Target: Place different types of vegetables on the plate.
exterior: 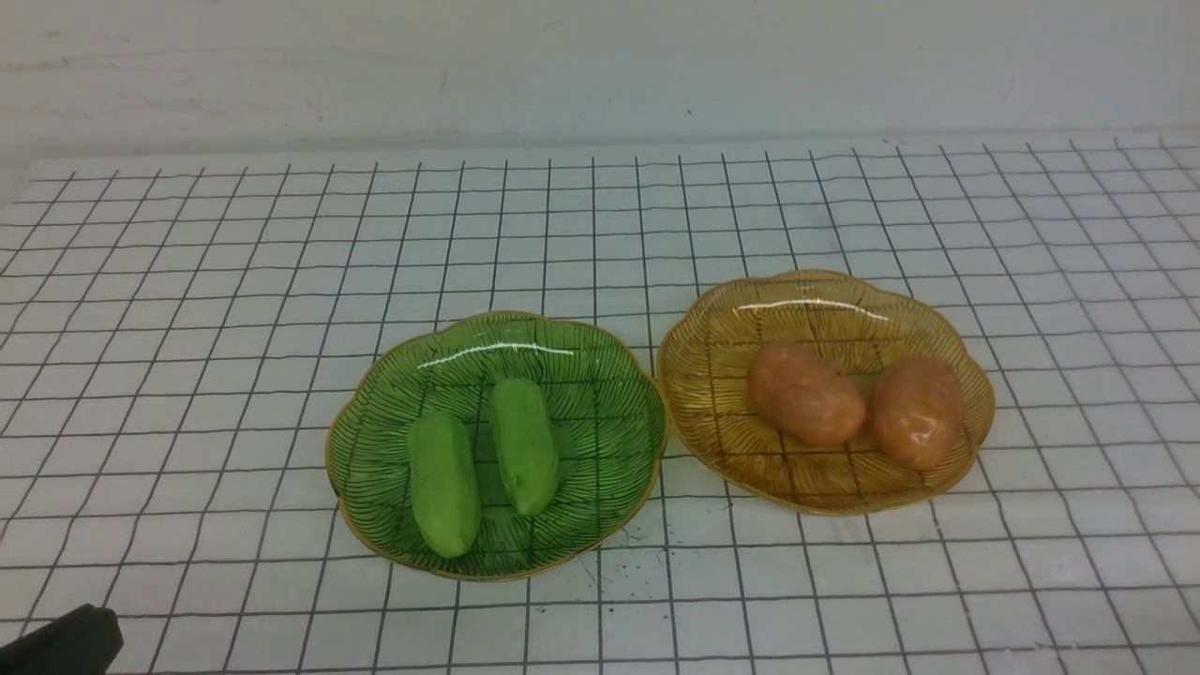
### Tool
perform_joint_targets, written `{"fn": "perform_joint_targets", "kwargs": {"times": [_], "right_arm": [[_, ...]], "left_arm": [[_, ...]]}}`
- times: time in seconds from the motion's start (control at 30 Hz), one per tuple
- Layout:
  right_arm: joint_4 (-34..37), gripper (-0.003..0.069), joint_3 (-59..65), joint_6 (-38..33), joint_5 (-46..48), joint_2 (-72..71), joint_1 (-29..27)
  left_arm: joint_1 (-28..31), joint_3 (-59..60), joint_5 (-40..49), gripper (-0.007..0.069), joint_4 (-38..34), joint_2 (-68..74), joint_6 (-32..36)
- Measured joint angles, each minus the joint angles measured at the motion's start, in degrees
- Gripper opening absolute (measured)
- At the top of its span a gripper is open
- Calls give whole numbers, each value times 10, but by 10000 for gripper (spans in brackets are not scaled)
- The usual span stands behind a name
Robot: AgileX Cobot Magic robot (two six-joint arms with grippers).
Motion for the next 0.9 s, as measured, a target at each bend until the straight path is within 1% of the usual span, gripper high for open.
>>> {"fn": "perform_joint_targets", "kwargs": {"times": [0.2,0.23,0.3,0.4,0.6,0.9], "right_arm": [[0,-15,0,0,0,0,0],[0,-15,0,0,0,0,0],[-1,-15,0,0,0,0,0],[0,-15,0,0,0,0,0],[0,-15,0,0,0,0,0],[0,-15,0,0,0,0,0]], "left_arm": [[53,90,-101,-7,-4,-28,0],[53,90,-103,-7,-4,-28,0],[83,117,-121,-7,-4,-53,0],[102,124,-114,-7,-4,-70,0],[108,125,-39,-7,3,-73,0],[108,125,-35,-7,4,-73,0]]}}
